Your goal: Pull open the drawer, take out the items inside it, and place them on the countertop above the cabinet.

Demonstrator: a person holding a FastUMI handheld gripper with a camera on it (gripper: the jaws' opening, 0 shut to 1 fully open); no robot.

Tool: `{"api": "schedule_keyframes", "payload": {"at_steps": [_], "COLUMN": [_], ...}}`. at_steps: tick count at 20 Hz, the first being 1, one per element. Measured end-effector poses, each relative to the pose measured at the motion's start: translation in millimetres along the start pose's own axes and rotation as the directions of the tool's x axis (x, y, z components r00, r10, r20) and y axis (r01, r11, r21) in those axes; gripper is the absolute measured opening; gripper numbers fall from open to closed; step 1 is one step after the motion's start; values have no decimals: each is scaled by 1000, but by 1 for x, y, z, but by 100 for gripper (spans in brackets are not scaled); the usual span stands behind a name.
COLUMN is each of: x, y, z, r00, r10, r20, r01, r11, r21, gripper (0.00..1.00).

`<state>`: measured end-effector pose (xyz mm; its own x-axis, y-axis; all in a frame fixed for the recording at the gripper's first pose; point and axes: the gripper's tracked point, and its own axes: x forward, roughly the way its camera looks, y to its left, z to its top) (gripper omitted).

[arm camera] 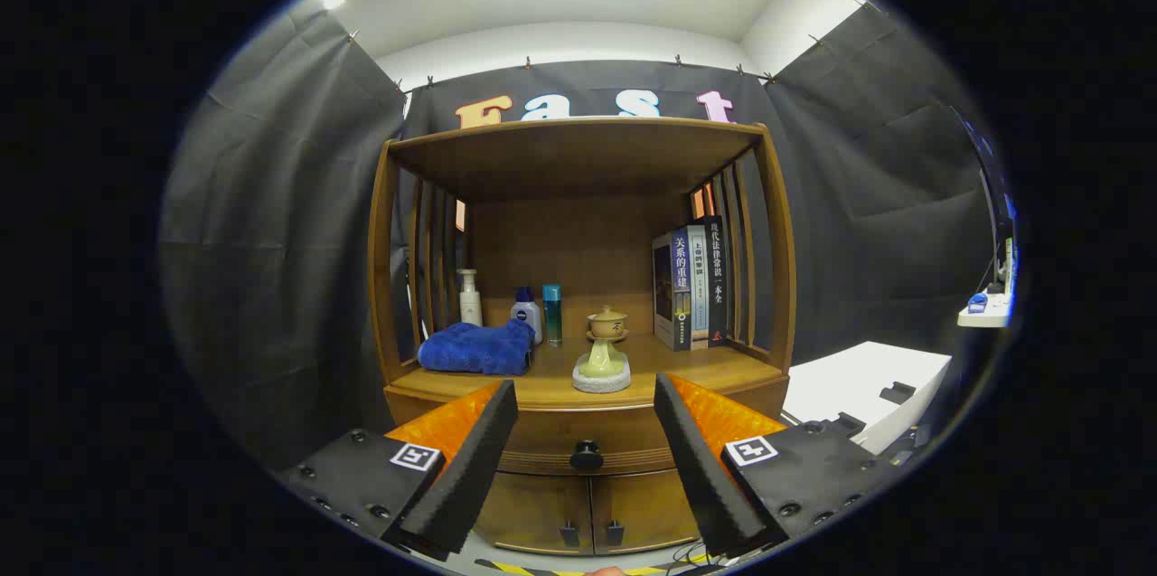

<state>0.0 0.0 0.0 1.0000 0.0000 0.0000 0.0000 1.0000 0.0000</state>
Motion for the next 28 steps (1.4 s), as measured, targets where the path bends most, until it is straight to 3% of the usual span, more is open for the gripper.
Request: {"api": "schedule_keyframes", "payload": {"at_steps": [28], "x": [2], "y": [2], "z": [-2], "r00": [1000], "r10": [5], "r20": [-6], "r01": [-5], "r11": [1000], "r21": [9], "gripper": [99]}}
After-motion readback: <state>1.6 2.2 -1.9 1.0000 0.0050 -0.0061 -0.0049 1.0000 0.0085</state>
